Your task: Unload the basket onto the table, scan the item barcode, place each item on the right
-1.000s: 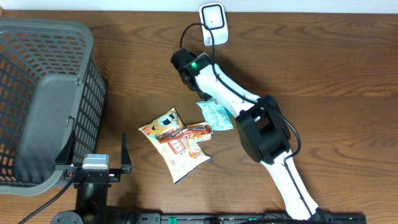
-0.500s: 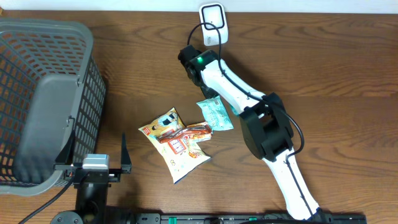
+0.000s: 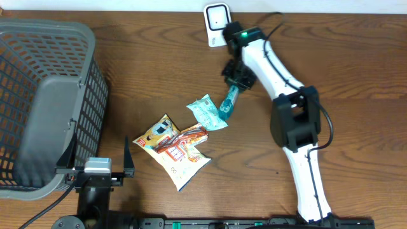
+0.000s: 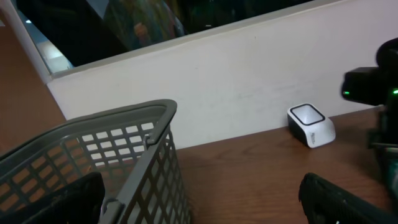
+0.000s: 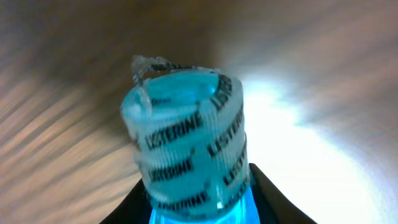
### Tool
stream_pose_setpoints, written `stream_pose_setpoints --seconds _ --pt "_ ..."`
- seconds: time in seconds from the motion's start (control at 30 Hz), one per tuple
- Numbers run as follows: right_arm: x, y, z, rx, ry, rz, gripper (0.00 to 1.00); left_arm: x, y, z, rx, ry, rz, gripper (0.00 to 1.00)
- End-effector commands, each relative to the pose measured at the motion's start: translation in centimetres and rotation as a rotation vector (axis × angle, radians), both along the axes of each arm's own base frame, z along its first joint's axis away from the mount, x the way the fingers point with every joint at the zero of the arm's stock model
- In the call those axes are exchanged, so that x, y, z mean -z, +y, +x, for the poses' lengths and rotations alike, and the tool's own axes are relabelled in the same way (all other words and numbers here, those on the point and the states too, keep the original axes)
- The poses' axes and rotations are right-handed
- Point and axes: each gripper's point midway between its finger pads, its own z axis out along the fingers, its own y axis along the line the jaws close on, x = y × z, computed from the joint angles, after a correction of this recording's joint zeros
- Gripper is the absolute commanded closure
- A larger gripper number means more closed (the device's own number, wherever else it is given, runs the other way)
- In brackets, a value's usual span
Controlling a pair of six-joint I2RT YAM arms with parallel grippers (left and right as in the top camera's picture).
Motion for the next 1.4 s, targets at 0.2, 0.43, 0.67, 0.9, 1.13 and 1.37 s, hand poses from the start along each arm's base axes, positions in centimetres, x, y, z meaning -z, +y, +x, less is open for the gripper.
stream_pose_setpoints --seconds 0.2,0.43,0.67,0.9,1.13,1.37 --pt "2.2 -2.0 -5.6 1.079 0.338 -0.201 0.86 -0.3 -0.2 -0.2 0.015 -0.009 -0.017 0.00" --pt "3.1 -1.4 -2.6 1.066 0.237 -0.100 0.69 -0.3 -0.2 -0.2 0.015 -0.009 -0.017 0.00" --pt "3.7 -3.0 0.5 0.873 0.063 -0.098 0.72 -0.3 -0.2 -0.2 0.015 -0.009 -0.017 0.00" --pt "3.3 -4.8 1.2 0.797 -0.026 -0.183 0.59 -0.3 -0.2 -0.2 0.015 -0.009 -0.017 0.00" --pt "1.4 -5.2 1.6 0.781 -0.076 -0.190 0.47 -0.3 -0.2 -0.2 0.014 -0.009 -0.017 0.00" --pt "-1.4 -5.1 2.2 0.641 -0.156 -0.210 0.43 -0.3 -0.2 -0.2 0.015 -0.009 -0.017 0.00"
